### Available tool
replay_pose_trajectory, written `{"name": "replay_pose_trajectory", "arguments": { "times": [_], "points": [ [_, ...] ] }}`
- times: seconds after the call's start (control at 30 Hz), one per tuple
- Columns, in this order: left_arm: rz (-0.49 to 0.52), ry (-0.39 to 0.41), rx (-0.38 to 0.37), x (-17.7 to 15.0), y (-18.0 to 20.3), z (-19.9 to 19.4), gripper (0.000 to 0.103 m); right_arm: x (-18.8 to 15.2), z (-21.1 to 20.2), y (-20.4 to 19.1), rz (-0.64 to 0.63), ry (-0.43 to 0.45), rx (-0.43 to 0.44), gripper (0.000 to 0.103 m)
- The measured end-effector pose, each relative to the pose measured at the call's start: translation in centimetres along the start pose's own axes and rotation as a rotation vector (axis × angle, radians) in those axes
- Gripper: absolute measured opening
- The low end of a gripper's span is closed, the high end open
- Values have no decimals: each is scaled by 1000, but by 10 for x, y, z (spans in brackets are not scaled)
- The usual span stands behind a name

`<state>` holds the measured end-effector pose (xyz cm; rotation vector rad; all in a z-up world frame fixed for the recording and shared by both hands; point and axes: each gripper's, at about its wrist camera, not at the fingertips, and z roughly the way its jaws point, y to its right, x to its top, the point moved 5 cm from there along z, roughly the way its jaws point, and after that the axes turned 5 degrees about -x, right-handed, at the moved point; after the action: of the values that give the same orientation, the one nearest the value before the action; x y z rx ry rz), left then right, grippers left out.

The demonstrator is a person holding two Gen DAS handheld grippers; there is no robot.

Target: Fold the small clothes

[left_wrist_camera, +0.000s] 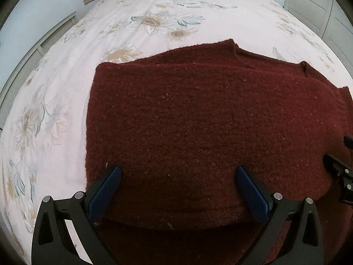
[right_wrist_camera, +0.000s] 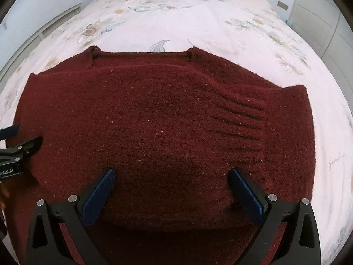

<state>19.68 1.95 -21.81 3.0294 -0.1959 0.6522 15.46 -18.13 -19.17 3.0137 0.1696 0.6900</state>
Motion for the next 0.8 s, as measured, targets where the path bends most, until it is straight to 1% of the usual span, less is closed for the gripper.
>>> {"name": "replay_pose_trajectory", "arguments": {
  "times": [0.1,0.2,0.27,0.33,0.4,0.47,0.5,0.63,0.73,0.8],
  "points": [
    [5,2,-30,1,-7,-1,102,-1,-4,10,3,-3,-5,102],
    [-1,1,-42,0,-17,-5,102,-7,-7,29,18,-4,-42,103],
    [0,2,-36,0,-24,-7,102,-11,-7,41,39,-18,-53,103],
    [-2,9,-25,0,-28,-11,102,-16,-8,54,83,-22,-24,103],
    [-11,14,-13,0,-31,-17,102,-18,-16,61,96,-11,-26,103],
    [-13,14,-1,-1,-32,-26,102,-20,-34,64,88,21,-28,103],
    [-14,20,-4,0,-33,-34,102,-17,-43,67,81,35,-28,103],
    [-18,52,-10,0,-38,-67,102,-22,-84,73,74,92,-24,103],
    [-20,74,-31,-8,-39,-95,102,-34,-115,78,70,130,-11,103],
    [-22,79,-42,-16,-40,-109,102,-46,-128,82,78,133,-6,103]
  ]
}}
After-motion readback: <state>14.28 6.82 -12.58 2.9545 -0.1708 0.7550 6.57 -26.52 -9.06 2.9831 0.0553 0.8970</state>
